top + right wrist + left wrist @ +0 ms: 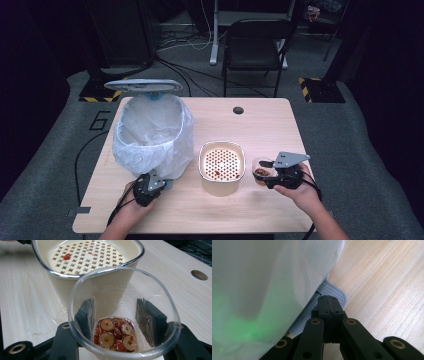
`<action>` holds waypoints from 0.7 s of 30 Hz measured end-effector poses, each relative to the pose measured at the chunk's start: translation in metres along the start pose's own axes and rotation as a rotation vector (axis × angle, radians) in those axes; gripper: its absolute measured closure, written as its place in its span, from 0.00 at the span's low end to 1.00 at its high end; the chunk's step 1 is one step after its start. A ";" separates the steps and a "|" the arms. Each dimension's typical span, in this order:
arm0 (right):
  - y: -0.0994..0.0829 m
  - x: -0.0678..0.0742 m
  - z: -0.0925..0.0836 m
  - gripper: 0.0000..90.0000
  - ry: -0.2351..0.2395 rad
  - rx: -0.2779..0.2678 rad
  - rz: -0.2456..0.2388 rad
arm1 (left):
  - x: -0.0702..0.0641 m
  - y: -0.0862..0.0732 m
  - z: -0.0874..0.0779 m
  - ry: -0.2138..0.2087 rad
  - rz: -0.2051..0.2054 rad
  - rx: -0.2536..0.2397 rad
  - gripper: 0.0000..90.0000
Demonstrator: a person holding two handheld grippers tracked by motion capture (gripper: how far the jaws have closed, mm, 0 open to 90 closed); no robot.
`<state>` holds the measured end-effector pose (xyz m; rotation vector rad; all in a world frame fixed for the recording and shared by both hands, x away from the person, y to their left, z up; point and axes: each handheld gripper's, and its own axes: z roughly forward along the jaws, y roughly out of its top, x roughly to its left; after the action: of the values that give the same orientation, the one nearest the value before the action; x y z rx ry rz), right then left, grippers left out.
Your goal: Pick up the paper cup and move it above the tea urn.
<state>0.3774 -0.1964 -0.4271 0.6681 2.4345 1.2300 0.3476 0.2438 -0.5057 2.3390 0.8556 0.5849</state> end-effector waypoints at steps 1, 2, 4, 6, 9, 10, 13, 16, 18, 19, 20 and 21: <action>0.000 0.000 0.000 0.55 0.000 0.000 0.000 | 0.000 0.000 -0.001 -0.005 0.002 0.007 1.00; 0.002 -0.002 -0.001 0.55 -0.002 0.001 0.001 | 0.000 0.000 0.000 0.003 -0.002 -0.001 1.00; 0.006 -0.006 -0.002 0.55 -0.010 -0.003 0.003 | 0.000 0.000 0.000 0.003 -0.005 0.000 1.00; 0.012 -0.013 -0.003 0.55 -0.016 -0.016 0.010 | 0.000 0.000 -0.001 -0.004 -0.006 0.006 1.00; 0.016 -0.017 -0.003 0.55 -0.017 -0.020 0.009 | 0.001 0.000 -0.001 -0.006 -0.006 0.007 1.00; 0.019 -0.019 -0.003 0.55 -0.018 -0.021 0.007 | 0.000 0.000 0.000 0.002 -0.006 -0.002 1.00; 0.028 -0.023 -0.003 0.55 -0.022 -0.016 -0.014 | 0.000 0.000 0.000 0.001 -0.007 -0.003 1.00; 0.038 -0.029 -0.003 0.55 -0.033 -0.016 -0.033 | 0.001 0.000 0.000 -0.001 -0.007 -0.003 1.00; 0.045 -0.033 -0.003 0.55 -0.034 -0.018 -0.048 | 0.001 0.000 0.000 -0.001 -0.007 -0.003 1.00; 0.049 -0.035 -0.003 0.55 -0.034 -0.016 -0.054 | 0.001 0.000 0.000 -0.001 -0.007 -0.003 1.00; 0.052 -0.037 -0.002 0.55 -0.042 -0.017 -0.059 | 0.001 0.000 0.000 -0.001 -0.007 -0.003 1.00; 0.055 -0.039 -0.002 0.55 -0.041 -0.017 -0.060 | 0.001 0.000 0.000 -0.001 -0.008 -0.004 1.00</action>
<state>0.4230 -0.1901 -0.3782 0.6052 2.3902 1.2010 0.3479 0.2444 -0.5057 2.3313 0.8620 0.5811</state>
